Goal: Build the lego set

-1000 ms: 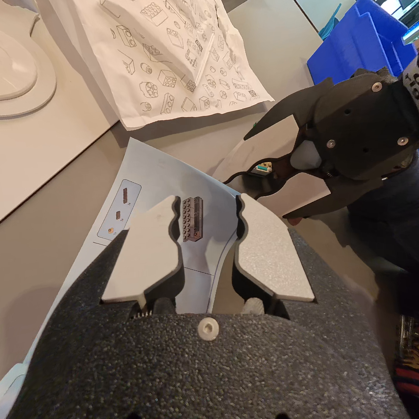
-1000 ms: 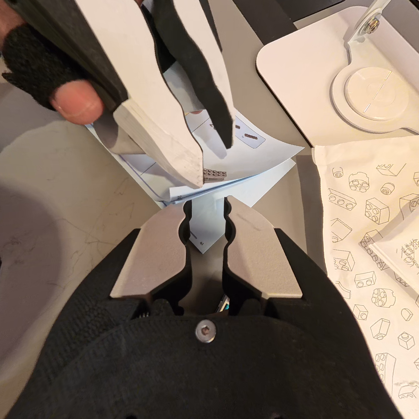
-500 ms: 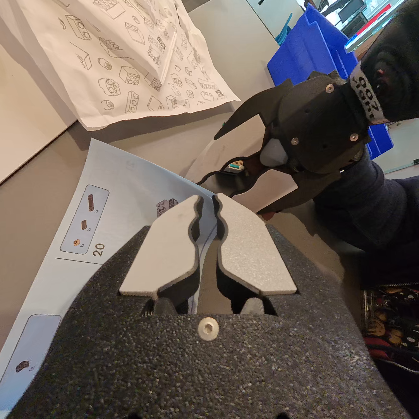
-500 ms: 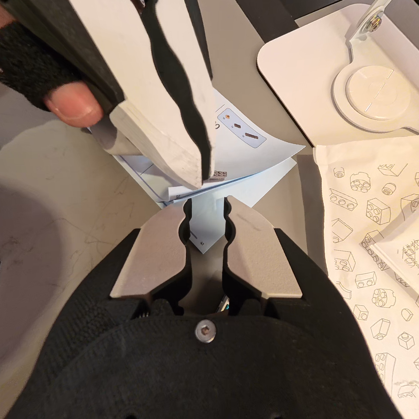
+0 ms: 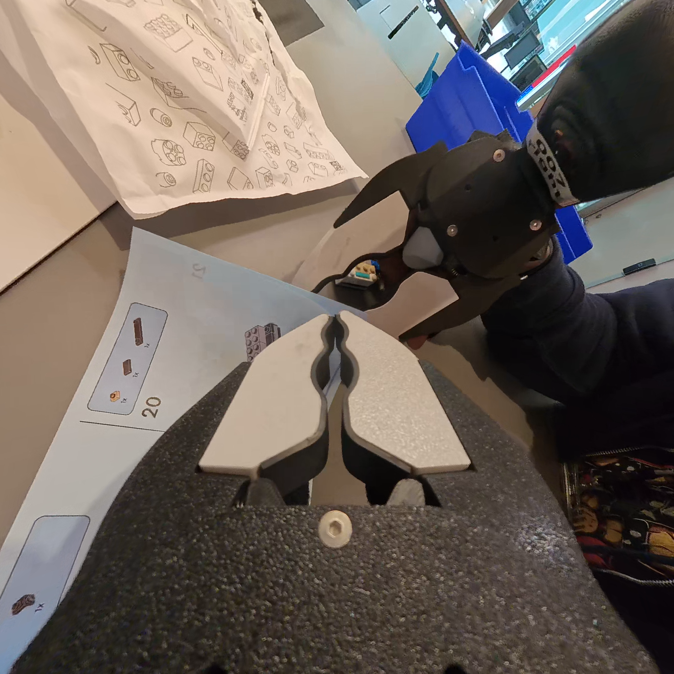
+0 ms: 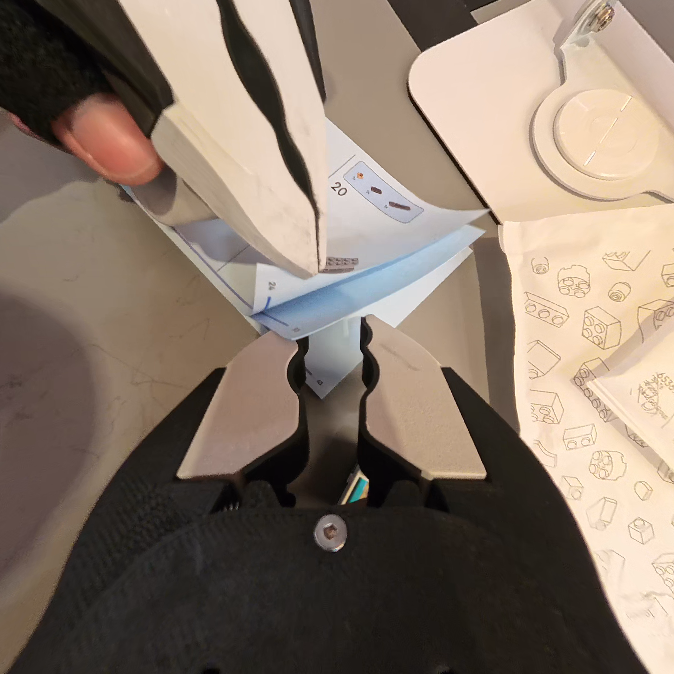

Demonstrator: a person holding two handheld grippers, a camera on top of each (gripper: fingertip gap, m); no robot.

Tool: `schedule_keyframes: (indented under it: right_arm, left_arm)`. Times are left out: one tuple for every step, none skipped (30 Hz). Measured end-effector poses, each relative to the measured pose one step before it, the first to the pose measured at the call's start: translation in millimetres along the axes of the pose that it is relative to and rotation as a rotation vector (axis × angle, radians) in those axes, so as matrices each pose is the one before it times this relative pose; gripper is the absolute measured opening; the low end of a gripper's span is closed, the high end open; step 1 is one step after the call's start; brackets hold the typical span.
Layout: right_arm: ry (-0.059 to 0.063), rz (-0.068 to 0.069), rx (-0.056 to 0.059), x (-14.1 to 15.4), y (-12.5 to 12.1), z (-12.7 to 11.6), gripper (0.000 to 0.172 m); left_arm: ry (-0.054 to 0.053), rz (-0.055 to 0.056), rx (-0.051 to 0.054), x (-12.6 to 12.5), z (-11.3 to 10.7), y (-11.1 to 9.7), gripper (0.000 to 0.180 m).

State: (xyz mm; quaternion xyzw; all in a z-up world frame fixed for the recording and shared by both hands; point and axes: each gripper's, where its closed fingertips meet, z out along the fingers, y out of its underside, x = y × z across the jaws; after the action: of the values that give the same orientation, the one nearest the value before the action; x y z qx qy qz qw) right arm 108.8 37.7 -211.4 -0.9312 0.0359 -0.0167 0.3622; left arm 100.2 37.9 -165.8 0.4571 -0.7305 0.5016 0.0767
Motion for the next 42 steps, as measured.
schedule_keyframes:
  right_arm:
    - [0.0067,0.0032,-0.0080,1.89,1.35,-1.26,0.027]
    - [0.0127,0.0091,-0.0107,3.16,1.87,-1.32,0.027]
    - [0.0208,0.0194,-0.0160,5.16,2.70,-1.39,0.027]
    - [0.0261,0.0275,-0.0212,6.69,3.41,-1.75,0.027]
    - [0.0312,0.0262,-0.0194,7.48,3.06,-2.41,0.027]
    - [0.0352,0.0206,-0.0098,7.97,1.62,-3.16,0.027]
    - [0.0323,0.0221,0.0006,7.35,0.01,-3.74,0.027]
    - [0.0213,0.0249,0.0155,5.64,-2.66,-3.95,0.026]
    - [-0.0002,0.0199,0.0344,1.65,-5.55,-3.67,0.026]
    - [-0.0256,0.0125,0.0402,-3.47,-6.44,-2.50,0.026]
    - [-0.0367,0.0074,0.0263,-6.17,-4.37,-0.44,0.026]
    - [-0.0272,0.0016,0.0047,-5.78,-1.04,2.03,0.026]
    - [-0.0113,-0.0082,-0.0110,-4.09,1.53,3.96,0.026]
    - [-0.0036,-0.0148,-0.0165,-3.30,2.72,5.05,0.026]
    - [-0.0068,-0.0103,-0.0150,-3.68,2.45,5.09,0.026]
    - [-0.0120,-0.0015,-0.0083,-4.17,0.99,4.49,0.027]
    - [-0.0146,0.0041,0.0014,-4.28,-0.63,3.57,0.027]
    - [-0.0170,0.0104,0.0068,-4.32,-1.55,3.05,0.027]
    - [-0.0206,0.0171,0.0060,-4.44,-1.44,2.38,0.027]
    - [-0.0221,0.0185,0.0062,-4.47,-1.61,1.56,0.027]
    - [-0.0186,0.0177,0.0079,-3.65,-1.79,0.52,0.028]
    - [-0.0117,0.0172,0.0061,-2.36,-1.44,-0.34,0.029]
    - [-0.0032,0.0163,0.0033,-0.98,-1.06,-1.02,0.031]
    - [0.0040,0.0167,0.0038,-0.22,-0.64,-1.70,0.034]
    - [0.0043,0.0201,0.0085,-0.81,-0.63,-1.88,0.037]
    - [-0.0039,0.0242,0.0181,-3.04,-0.95,-1.92,0.042]
    - [-0.0164,0.0247,0.0291,-6.47,-1.35,-1.90,0.048]
    - [-0.0245,0.0233,0.0364,-9.22,-0.65,-1.41,0.052]
    - [-0.0218,0.0239,0.0391,-9.73,0.41,-0.50,0.055]
    - [-0.0121,0.0240,0.0440,-8.49,0.60,0.62,0.059]
    - [0.0030,0.0233,0.0529,-6.09,-0.29,1.23,0.062]
    - [0.0180,0.0241,0.0504,-3.25,-0.80,1.45,0.062]
    - [0.0191,0.0214,0.0376,-2.37,-0.97,1.97,0.062]
    - [0.0111,0.0126,0.0264,-2.97,-1.46,2.76,0.061]
    - [0.0085,0.0025,0.0150,-2.55,-1.67,3.08,0.060]
    - [0.0086,-0.0023,0.0092,-1.35,-1.62,2.61,0.060]
    - [0.0034,0.0019,0.0087,-0.68,-1.22,1.65,0.059]
    - [-0.0038,0.0139,0.0074,-0.33,-0.24,0.90,0.056]
    - [-0.0021,0.0274,0.0069,1.10,0.74,0.10,0.051]
    - [0.0064,0.0350,0.0079,3.10,0.98,-0.46,0.046]
    - [0.0074,0.0330,0.0074,3.64,0.36,-0.65,0.042]
    - [0.0048,0.0269,0.0071,3.15,-0.77,-0.95,0.037]
  left_arm:
    - [-0.0020,-0.0001,0.0005,-0.26,-0.34,-0.10,0.000]
    - [-0.0032,-0.0007,0.0003,-0.25,-0.32,-0.15,0.000]
    - [-0.0016,-0.0004,0.0007,-0.07,-0.29,-0.20,0.000]
    - [-0.0019,0.0007,-0.0001,0.16,-0.11,-0.12,0.000]
    - [-0.0041,0.0009,-0.0016,-0.14,-0.22,0.07,0.000]
    - [-0.0049,0.0004,-0.0006,-0.38,-0.28,-0.11,0.000]
    - [-0.0029,-0.0004,0.0015,-0.01,-0.31,-0.51,0.000]
    - [-0.0011,-0.0005,0.0024,0.16,-0.44,-0.54,0.000]
    - [-0.0037,-0.0001,0.0021,-0.04,-0.48,-0.64,0.000]
    - [-0.0058,0.0000,0.0002,-0.36,-0.45,-0.41,0.000]
    - [-0.0060,0.0017,-0.0011,-0.22,-0.40,-0.26,0.000]
    - [-0.0068,0.0023,0.0014,-0.10,-0.58,-0.69,0.000]
    - [-0.0067,0.0013,0.0037,-0.04,-0.79,-1.03,0.000]
    - [-0.0049,0.0013,0.0033,0.12,-0.90,-0.97,0.000]
    - [-0.0021,0.0033,0.0005,0.53,-0.86,-0.50,0.000]
    - [-0.0045,0.0033,0.0007,0.30,-1.06,-0.58,0.000]
    - [-0.0068,0.0021,0.0018,0.02,-1.20,-0.93,0.000]
    - [-0.0064,0.0023,0.0031,0.07,-1.52,-0.93,0.000]
    - [-0.0058,0.0027,0.0041,0.35,-1.83,-1.32,0.000]
    - [-0.0083,0.0028,0.0056,0.02,-2.15,-1.64,0.000]
    - [-0.0092,0.0031,0.0053,-0.11,-2.46,-1.53,0.000]
    - [-0.0081,0.0038,0.0045,0.00,-2.67,-1.15,0.000]
    - [-0.0068,0.0022,0.0054,-0.28,-2.79,-1.12,0.000]
    - [-0.0077,0.0000,0.0062,-0.58,-2.97,-1.15,0.000]
    - [-0.0108,-0.0002,0.0048,-1.03,-2.91,-0.98,0.000]
    - [-0.0131,0.0011,0.0017,-1.25,-2.91,-0.47,0.000]
    - [-0.0160,0.0022,0.0005,-1.44,-3.01,-0.12,0.000]
    - [-0.0150,-0.0001,0.0038,-1.41,-3.10,-0.18,0.000]
    - [-0.0117,-0.0049,0.0105,-0.98,-3.19,-0.82,0.000]
    - [-0.0083,-0.0070,0.0166,-0.52,-2.95,-1.30,0.000]
    - [-0.0083,-0.0098,0.0182,-0.52,-2.53,-1.21,0.000]
    - [-0.0100,-0.0107,0.0197,-0.72,-1.69,-1.05,0.000]
    - [-0.0081,-0.0129,0.0208,-0.44,-0.97,-0.81,0.000]
    - [-0.0024,-0.0130,0.0149,0.28,-0.20,0.04,0.000]
    - [0.0000,-0.0057,0.0112,1.21,0.62,0.52,0.000]
    - [-0.0012,-0.0043,0.0106,1.47,1.04,0.37,0.000]
    - [-0.0035,-0.0060,0.0098,1.23,1.01,0.56,0.000]
    - [-0.0046,-0.0025,0.0080,1.37,0.86,0.75,0.001]
    - [-0.0085,-0.0004,0.0095,0.86,0.12,0.75,0.009]
    - [-0.0077,0.0044,0.0122,1.10,-0.61,0.30,0.019]
    - [-0.0019,0.0125,0.0183,2.08,-1.74,-0.06,0.025]
    - [-0.0038,0.0170,0.0296,1.79,-2.83,-1.13,0.031]
